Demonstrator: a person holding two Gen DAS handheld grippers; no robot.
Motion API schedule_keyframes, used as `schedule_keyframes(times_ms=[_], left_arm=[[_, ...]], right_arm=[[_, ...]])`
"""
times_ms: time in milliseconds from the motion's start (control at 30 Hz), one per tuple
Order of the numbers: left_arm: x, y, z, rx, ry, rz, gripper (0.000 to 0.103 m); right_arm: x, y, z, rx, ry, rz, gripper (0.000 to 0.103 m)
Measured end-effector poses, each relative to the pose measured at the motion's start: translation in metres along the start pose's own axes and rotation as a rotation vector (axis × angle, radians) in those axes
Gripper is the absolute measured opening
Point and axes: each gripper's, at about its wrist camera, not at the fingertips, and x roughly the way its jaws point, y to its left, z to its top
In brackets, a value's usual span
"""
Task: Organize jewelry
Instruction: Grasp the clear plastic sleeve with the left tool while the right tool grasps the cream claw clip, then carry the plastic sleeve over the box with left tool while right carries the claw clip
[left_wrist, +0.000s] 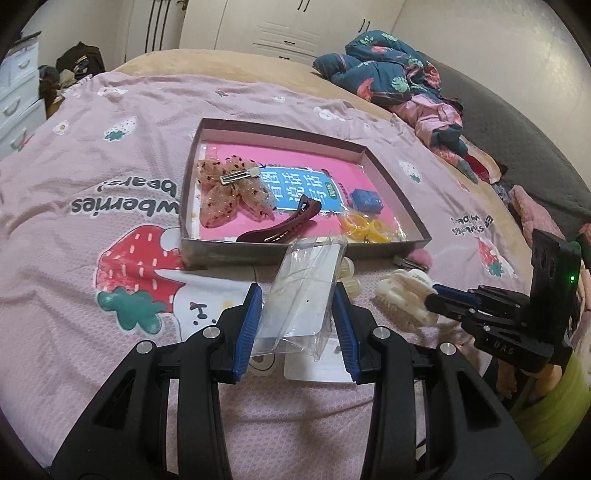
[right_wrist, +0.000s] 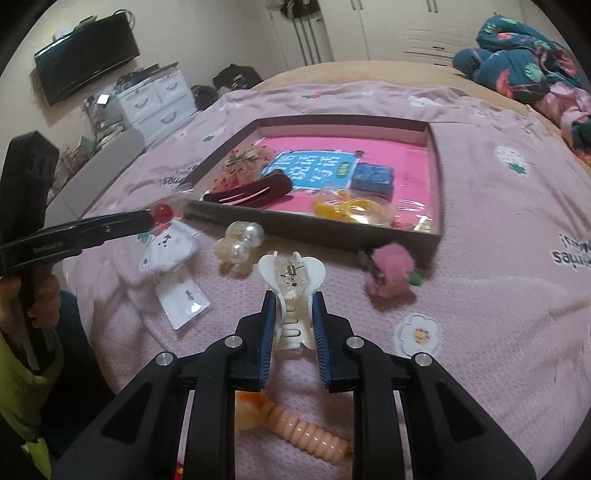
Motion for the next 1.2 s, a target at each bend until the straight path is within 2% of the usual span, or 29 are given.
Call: schedule_keyframes(times_ms=[367, 600, 933, 1200], left_arm=[[-0.012, -0.007, 0.004, 0.001, -0.023, 0.012, 0.030], [-0.010, -0.025, 0.013, 0.041, -0.022, 0.007, 0.030], [-0.006, -0.051, 0.048, 0.114, -0.066, 0.021, 0.030], [0.008, -0.055, 0.076, 0.135, -0.080, 0.044, 0.030]], right_arm=[[-0.038, -0.016, 0.000, 0.073, -0.095, -0.006, 0.019], [-0.064, -0.021, 0.009, 0.085, -0.166, -0.013, 0.019], [-0.078, -0.025, 0.036, 0.082, -0.234, -0.023, 0.019], [-0.076, -0.028, 0.064, 0.069, -0.276, -0.031, 0.019]])
